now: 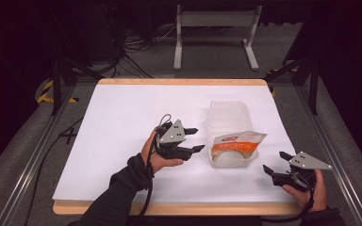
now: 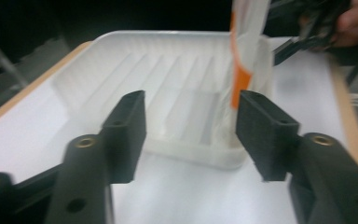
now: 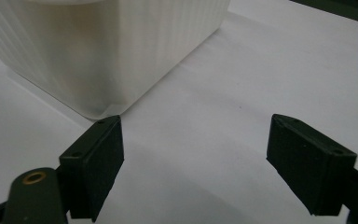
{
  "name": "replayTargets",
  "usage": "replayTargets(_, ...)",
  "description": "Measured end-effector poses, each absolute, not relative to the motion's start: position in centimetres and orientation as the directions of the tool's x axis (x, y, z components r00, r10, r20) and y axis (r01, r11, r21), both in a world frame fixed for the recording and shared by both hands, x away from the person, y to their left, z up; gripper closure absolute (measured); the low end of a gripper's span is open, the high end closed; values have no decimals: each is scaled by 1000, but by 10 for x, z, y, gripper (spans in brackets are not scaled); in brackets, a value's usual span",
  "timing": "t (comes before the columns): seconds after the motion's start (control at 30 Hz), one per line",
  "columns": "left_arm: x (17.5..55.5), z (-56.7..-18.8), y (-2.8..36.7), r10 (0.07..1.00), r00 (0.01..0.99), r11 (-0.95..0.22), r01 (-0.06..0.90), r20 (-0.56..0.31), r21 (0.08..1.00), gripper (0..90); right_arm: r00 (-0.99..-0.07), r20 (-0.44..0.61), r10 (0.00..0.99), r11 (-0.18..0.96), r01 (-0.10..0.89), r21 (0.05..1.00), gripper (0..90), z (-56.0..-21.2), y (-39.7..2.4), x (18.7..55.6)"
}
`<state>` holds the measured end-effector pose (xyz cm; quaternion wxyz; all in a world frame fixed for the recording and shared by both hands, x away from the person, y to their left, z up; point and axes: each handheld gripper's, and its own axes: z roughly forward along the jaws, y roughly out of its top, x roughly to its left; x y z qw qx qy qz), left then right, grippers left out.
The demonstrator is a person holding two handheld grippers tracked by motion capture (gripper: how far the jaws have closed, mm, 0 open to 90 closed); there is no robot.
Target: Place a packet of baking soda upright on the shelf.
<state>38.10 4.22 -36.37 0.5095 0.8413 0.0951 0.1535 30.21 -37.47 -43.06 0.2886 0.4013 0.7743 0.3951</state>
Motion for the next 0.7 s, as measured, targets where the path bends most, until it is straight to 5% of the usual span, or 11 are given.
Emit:
replayTargets(0.23,379,-376,66,399,895,-542,56,198,839,217,-514,-134,847,370,389,844,196,-430,-373,302)
replayTargets(0.7,377,-397,126,494,838,-595,130,233,793,123,-520,-150,841,388,385,838,194,-429,-370,301)
